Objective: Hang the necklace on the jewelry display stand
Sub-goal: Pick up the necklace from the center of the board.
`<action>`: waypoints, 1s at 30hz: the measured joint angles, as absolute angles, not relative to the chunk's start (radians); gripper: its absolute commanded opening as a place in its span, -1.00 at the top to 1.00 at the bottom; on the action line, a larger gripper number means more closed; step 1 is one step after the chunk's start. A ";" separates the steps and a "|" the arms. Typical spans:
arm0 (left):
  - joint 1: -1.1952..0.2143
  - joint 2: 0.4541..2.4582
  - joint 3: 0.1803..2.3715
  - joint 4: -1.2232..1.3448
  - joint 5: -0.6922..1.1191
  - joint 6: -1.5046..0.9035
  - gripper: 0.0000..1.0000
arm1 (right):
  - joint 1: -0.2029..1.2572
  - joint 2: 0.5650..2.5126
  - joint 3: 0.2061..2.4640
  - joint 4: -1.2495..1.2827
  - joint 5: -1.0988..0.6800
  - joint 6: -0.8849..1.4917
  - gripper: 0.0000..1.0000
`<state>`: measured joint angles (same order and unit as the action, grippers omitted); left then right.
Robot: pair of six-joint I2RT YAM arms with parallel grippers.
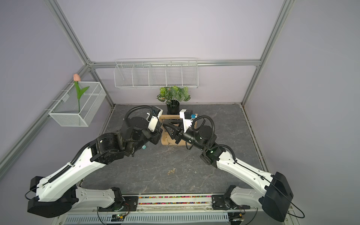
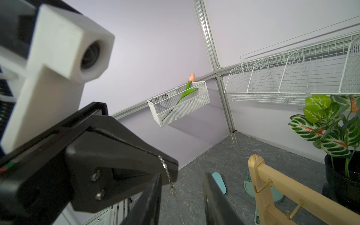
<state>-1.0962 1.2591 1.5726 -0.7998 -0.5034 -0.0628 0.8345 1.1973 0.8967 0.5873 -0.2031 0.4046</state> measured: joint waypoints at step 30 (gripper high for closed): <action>-1.106 1.249 1.612 -0.825 -0.471 -0.067 1.00 | 0.833 1.319 0.918 0.582 -0.176 0.365 0.38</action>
<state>-1.1065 1.2488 1.6123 -0.8249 -0.4706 -0.0666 0.8333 1.3193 0.9184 0.5816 -0.1761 0.3653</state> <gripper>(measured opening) 0.044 0.309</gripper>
